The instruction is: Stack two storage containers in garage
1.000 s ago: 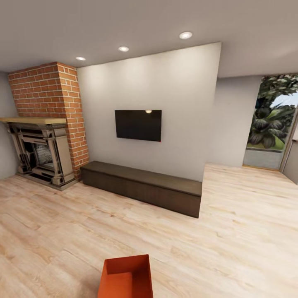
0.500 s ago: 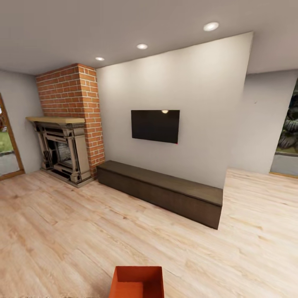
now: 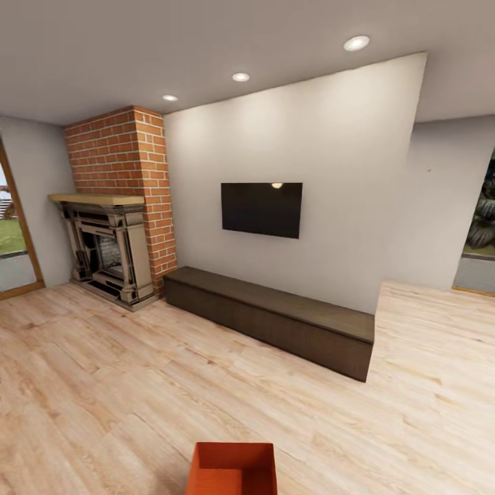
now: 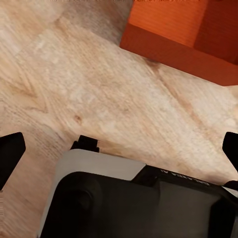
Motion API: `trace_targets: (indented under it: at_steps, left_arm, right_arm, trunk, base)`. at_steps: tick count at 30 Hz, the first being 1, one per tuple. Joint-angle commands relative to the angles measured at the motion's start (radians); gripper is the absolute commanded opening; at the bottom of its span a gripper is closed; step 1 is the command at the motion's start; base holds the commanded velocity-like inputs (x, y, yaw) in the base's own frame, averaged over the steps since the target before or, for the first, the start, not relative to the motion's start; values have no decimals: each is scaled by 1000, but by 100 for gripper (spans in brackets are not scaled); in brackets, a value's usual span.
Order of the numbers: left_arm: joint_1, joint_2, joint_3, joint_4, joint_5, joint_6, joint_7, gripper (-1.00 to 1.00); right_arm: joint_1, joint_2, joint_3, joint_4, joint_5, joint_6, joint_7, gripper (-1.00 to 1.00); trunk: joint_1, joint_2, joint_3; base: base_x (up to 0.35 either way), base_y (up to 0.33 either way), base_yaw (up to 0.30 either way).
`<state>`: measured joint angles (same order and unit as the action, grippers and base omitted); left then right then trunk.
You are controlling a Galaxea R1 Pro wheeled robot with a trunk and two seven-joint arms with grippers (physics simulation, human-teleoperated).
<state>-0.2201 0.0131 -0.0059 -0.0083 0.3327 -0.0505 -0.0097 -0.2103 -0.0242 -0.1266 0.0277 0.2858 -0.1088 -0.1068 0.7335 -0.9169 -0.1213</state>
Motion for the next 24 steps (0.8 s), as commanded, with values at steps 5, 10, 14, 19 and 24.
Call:
trace_targets:
  at_steps: [5, 10, 14, 19, 24]
  left_arm:
    - [-1, -1, -1, 1, 5, -2, -1, 100]
    - [-1, -1, -1, 1, 5, -2, -1, 100]
    - [-1, -1, -1, 1, 4, -3, -1, 100]
    - [-1, -1, -2, 1, 4, -3, -1, 100]
    - [-1, -1, -1, 1, 4, -3, -1, 100]
  right_arm:
    - [-1, 0, -8, 3, 10, -6, -3, 100]
    - [-1, 4, -11, 3, 10, -6, -3, 100]
    - [-1, 5, -12, 3, 9, -7, -4, 100]
    - [-1, 6, -13, 3, 9, -8, -4, 100]
    - [-1, 6, -13, 3, 9, -9, -4, 100]
  trunk:
    - [0, -1, -2]
    - [0, -1, -2]
    - [0, -1, -2]
    - [0, -1, -2]
    - [0, -1, -2]
  base:
    - [0, 292, 0]
    - [0, 311, 0]
    - [0, 146, 0]
    - [0, 19, 0]
    - [0, 2, -2]
